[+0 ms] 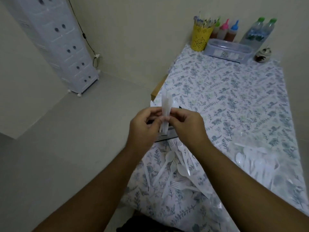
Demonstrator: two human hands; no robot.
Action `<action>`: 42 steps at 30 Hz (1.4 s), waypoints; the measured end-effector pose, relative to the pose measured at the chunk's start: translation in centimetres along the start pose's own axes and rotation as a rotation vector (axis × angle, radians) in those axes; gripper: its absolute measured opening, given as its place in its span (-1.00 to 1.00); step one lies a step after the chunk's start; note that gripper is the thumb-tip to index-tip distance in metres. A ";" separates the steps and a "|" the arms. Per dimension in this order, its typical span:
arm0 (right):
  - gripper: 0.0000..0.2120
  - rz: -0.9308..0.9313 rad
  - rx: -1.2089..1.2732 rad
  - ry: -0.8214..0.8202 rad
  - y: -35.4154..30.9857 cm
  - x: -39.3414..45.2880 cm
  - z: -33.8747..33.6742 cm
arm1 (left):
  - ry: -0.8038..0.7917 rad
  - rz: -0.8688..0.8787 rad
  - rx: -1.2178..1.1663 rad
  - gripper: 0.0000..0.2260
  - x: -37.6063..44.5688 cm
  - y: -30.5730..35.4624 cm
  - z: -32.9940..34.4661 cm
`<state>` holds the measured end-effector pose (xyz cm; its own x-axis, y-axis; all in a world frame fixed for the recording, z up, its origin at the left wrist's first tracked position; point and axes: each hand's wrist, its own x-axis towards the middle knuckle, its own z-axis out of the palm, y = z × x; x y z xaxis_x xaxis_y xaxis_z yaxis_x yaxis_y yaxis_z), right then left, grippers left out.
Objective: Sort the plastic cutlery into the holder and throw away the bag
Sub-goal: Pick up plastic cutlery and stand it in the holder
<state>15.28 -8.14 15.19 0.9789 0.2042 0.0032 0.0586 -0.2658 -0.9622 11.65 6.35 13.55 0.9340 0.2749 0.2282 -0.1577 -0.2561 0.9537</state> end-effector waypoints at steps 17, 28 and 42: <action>-0.72 -0.064 -0.525 -0.026 5.8 3.2 3.4 | -0.117 0.094 0.476 -0.89 2.0 -6.7 -0.9; -0.88 -0.123 -0.538 0.049 5.1 -0.8 1.2 | -0.003 -0.242 0.479 -0.88 -4.2 -7.9 -2.8; -0.79 0.555 -0.221 -0.169 12.3 -10.4 -0.3 | -0.217 -0.449 0.604 -0.74 -8.7 -10.8 -0.3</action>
<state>5.89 -13.78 3.44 0.8318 0.1212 -0.5417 -0.3933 -0.5599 -0.7292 5.14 6.98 1.35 0.9185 0.3004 -0.2573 0.3941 -0.6404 0.6592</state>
